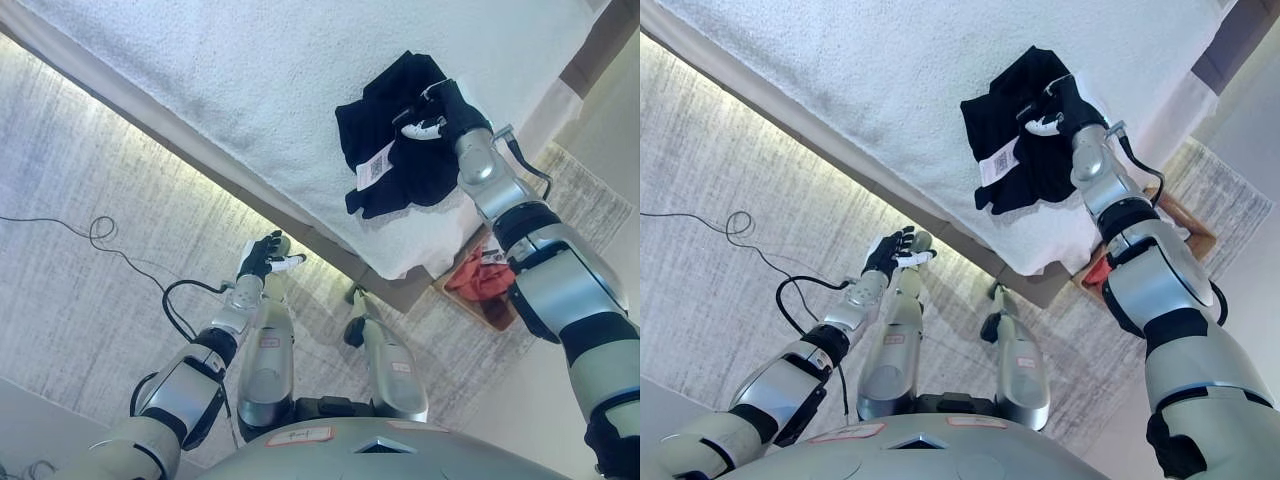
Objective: Put the clothes on the bed into the basket.
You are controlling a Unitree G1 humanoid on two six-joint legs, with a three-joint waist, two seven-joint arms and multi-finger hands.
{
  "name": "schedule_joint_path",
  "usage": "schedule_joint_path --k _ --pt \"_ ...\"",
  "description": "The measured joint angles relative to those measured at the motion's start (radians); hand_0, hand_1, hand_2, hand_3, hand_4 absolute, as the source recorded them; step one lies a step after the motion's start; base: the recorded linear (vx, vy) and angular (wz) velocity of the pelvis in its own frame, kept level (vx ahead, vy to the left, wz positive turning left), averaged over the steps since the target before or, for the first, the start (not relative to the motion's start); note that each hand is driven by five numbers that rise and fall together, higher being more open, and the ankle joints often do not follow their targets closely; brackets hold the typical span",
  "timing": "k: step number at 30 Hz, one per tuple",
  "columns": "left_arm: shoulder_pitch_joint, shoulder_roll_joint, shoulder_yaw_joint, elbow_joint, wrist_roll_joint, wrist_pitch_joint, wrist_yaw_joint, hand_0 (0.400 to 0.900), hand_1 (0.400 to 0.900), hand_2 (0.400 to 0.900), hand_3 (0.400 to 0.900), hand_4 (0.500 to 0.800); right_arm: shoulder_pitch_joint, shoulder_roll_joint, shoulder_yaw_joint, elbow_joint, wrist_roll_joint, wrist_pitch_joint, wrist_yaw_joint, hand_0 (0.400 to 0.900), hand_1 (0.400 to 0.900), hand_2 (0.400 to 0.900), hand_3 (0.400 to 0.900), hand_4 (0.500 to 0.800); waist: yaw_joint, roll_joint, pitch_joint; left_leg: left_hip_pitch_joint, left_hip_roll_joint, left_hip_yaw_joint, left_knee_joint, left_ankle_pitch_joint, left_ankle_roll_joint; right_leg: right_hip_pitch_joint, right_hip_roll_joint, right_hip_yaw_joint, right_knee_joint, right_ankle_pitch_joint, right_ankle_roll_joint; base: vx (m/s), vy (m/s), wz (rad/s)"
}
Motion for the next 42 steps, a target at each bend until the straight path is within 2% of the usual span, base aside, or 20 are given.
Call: schedule_joint_path --k 4,7,10,15,19,25,27,33,42 --pt "0.015 0.002 0.030 -0.004 0.001 0.001 0.002 0.900 0.900 0.900 0.900 0.800 0.090 -0.015 -0.062 -0.135 0.004 0.003 -0.016 0.400 0.400 0.400 0.400 0.500 -0.012 -0.001 -0.001 0.058 -0.002 0.030 -0.006 0.000 0.000 0.048 -0.007 0.018 0.000 0.001 0.002 0.03 0.060 -0.30" --pt "0.059 0.007 0.066 -0.048 0.001 0.002 0.004 0.900 0.900 0.900 0.900 0.800 0.224 -0.026 -0.145 -0.361 0.002 -0.004 -0.027 0.400 0.400 0.400 0.400 0.500 -0.034 -0.003 -0.003 0.120 -0.006 0.076 -0.027 -0.002 0.004 0.078 -0.017 0.061 0.000 0.006 0.010 0.08 0.075 -0.49" --pt "0.090 0.009 0.092 -0.064 0.002 0.006 0.003 0.900 0.900 0.900 0.900 0.800 0.349 -0.026 -0.211 -0.479 0.001 -0.002 -0.028 0.400 0.400 0.400 0.400 0.500 -0.064 -0.008 -0.019 0.195 -0.011 0.133 -0.049 -0.018 0.036 0.116 -0.028 0.112 -0.001 0.008 0.014 0.11 0.055 -0.61" --pt "0.156 0.035 0.152 -0.119 0.014 0.015 -0.011 0.900 0.900 0.900 0.900 0.800 0.572 -0.035 -0.394 -0.606 -0.002 -0.002 -0.032 0.400 0.400 0.400 0.400 0.500 -0.117 -0.035 -0.072 0.313 -0.014 0.239 -0.071 -0.046 0.073 0.167 -0.034 0.218 -0.006 0.014 0.025 0.12 0.040 -0.57" --pt "0.191 0.041 0.202 -0.135 0.021 0.015 -0.027 0.900 0.900 0.900 0.900 0.800 0.706 -0.060 -0.530 -0.623 -0.003 0.004 -0.040 0.400 0.400 0.400 0.400 0.500 -0.185 -0.036 -0.139 0.377 -0.010 0.295 -0.073 -0.067 0.089 0.197 -0.031 0.271 -0.007 0.011 0.030 0.08 0.005 -0.41" --pt "0.223 0.034 0.210 -0.136 0.022 0.019 -0.067 0.900 0.900 0.900 0.900 0.800 0.801 -0.094 -0.654 -0.621 0.001 0.007 -0.048 0.400 0.400 0.400 0.400 0.500 -0.255 -0.018 -0.211 0.436 -0.005 0.365 -0.083 -0.093 0.098 0.212 -0.020 0.343 -0.007 0.010 0.031 0.03 -0.020 -0.39" --pt "0.231 0.030 0.210 -0.137 0.023 0.022 -0.075 0.900 0.900 0.900 0.900 0.800 0.839 -0.108 -0.686 -0.617 0.001 0.007 -0.048 0.400 0.400 0.400 0.400 0.500 -0.261 -0.014 -0.225 0.453 0.000 0.396 -0.083 -0.101 0.100 0.212 -0.013 0.374 -0.007 0.012 0.033 0.01 -0.032 -0.28" --pt "0.267 0.006 0.205 -0.135 0.044 0.033 -0.098 0.900 0.900 0.900 0.900 0.800 0.897 -0.144 -0.764 -0.555 0.005 0.023 -0.078 0.400 0.400 0.400 0.400 0.500 -0.305 0.029 -0.264 0.465 0.005 0.425 -0.083 -0.110 0.105 0.207 -0.009 0.401 -0.008 0.004 0.043 0.01 -0.042 -0.14" --pt "0.272 -0.012 0.168 -0.124 0.050 0.036 -0.124 0.900 0.900 0.900 0.900 0.800 0.903 -0.182 -0.754 -0.407 0.039 0.045 -0.065 0.400 0.400 0.400 0.400 0.500 -0.303 0.075 -0.293 0.466 0.023 0.442 -0.083 -0.115 0.099 0.199 0.010 0.419 -0.011 0.004 0.043 0.00 -0.047 -0.01"
